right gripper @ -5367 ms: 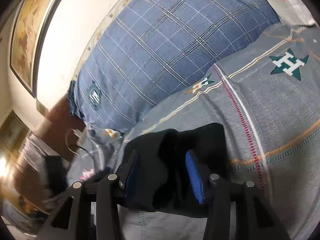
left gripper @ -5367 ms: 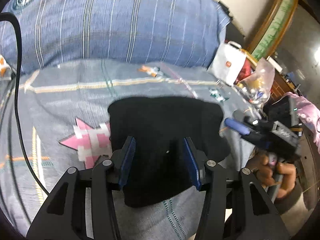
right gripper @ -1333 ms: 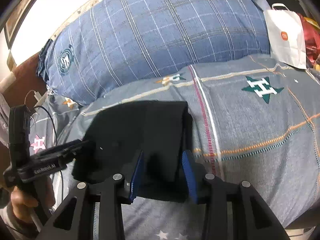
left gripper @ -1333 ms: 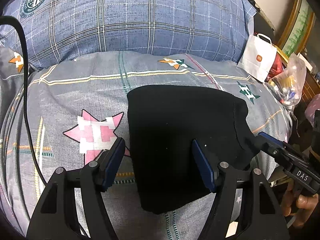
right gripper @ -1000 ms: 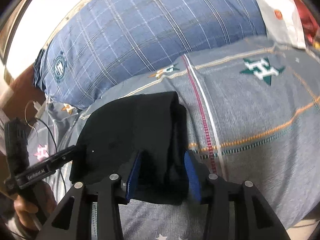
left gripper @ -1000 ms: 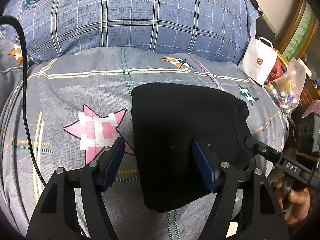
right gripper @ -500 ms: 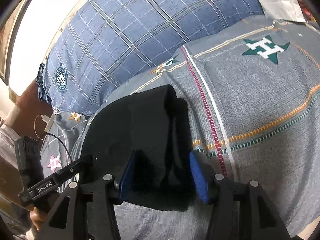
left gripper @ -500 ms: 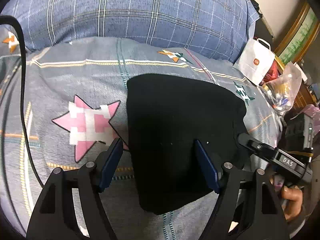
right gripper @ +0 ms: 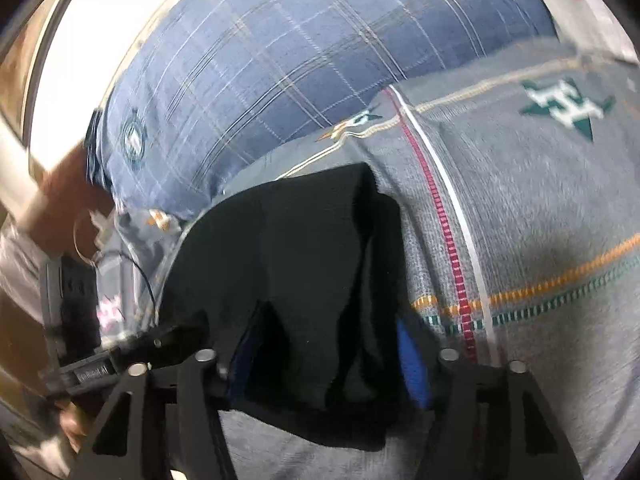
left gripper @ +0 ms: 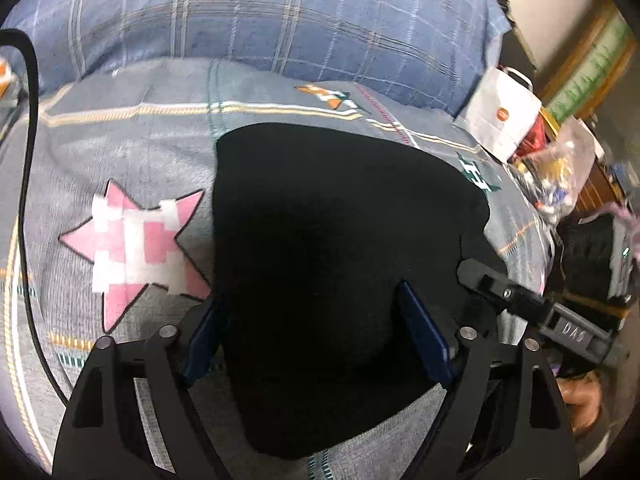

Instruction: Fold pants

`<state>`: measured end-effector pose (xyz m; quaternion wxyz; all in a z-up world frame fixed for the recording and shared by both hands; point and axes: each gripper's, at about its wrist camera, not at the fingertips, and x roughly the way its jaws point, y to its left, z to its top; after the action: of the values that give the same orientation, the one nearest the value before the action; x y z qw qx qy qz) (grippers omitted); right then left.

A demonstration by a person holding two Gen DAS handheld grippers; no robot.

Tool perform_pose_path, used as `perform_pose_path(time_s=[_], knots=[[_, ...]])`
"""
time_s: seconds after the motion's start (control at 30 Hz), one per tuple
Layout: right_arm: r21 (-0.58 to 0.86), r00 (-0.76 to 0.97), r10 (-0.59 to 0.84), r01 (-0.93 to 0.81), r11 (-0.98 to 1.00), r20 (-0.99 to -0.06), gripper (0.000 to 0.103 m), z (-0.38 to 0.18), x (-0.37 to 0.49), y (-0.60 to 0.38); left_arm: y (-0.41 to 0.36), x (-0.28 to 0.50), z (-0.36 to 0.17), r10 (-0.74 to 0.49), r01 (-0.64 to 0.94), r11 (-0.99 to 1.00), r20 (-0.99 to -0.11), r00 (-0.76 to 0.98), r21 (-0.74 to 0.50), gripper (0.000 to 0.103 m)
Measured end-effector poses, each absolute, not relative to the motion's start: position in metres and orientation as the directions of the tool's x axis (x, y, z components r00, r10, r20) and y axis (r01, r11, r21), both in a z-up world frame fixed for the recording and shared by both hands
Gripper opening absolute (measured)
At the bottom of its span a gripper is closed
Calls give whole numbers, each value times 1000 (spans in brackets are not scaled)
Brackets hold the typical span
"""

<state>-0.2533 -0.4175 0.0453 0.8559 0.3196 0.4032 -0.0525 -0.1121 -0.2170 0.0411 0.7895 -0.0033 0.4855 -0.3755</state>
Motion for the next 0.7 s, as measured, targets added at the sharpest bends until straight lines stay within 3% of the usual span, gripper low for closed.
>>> perform_pose_path(time_s=[0.13, 0.23, 0.47, 0.7], knots=[[446, 681, 127, 317, 837, -722, 42, 71, -253, -399, -210, -115, 54, -618, 596, 702, -749, 239, -389, 67], [457, 715, 144, 267, 849, -684, 41, 94, -247, -386, -194, -109, 76, -640, 586, 700, -721, 264, -407, 67], [481, 767, 196, 162, 862, -611, 41, 120, -183, -356, -150, -70, 128, -585, 574, 759, -708, 395, -307, 67], [526, 742, 281, 112, 843, -608, 41, 91, -91, -326, -112, -9, 115, -486, 503, 830, -756, 438, -241, 67]])
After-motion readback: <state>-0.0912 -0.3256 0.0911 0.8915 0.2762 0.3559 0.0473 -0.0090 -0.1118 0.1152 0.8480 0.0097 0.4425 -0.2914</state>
